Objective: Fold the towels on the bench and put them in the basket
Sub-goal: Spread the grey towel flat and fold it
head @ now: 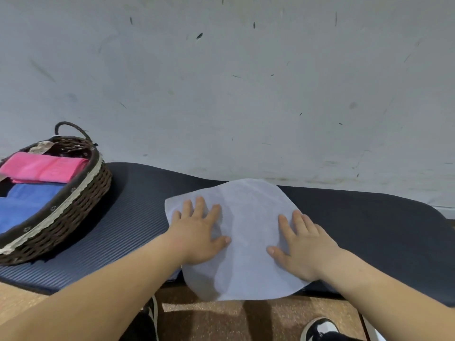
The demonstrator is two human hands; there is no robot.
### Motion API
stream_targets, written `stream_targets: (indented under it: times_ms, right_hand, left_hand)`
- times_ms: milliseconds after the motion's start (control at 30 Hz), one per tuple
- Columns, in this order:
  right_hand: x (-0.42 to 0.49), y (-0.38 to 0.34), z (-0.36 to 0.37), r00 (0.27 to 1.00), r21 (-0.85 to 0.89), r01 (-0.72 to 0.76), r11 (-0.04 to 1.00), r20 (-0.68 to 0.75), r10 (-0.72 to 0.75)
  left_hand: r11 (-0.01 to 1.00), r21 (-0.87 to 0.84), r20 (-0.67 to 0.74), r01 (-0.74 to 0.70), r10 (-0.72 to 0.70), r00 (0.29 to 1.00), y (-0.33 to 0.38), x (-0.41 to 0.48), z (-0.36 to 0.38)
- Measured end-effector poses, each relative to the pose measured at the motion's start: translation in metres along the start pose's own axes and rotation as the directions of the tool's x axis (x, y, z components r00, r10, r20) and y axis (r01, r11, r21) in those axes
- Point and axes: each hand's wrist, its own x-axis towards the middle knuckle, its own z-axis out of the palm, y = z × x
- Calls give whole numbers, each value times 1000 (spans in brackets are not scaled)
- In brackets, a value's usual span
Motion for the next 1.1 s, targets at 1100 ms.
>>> stream_targets:
  times_ms: [1100]
  right_hand:
    - [-18, 22, 53, 853, 160, 402, 901, -424, -306]
  left_hand:
    - [776, 211, -341, -595, 629, 699, 5, -51, 28]
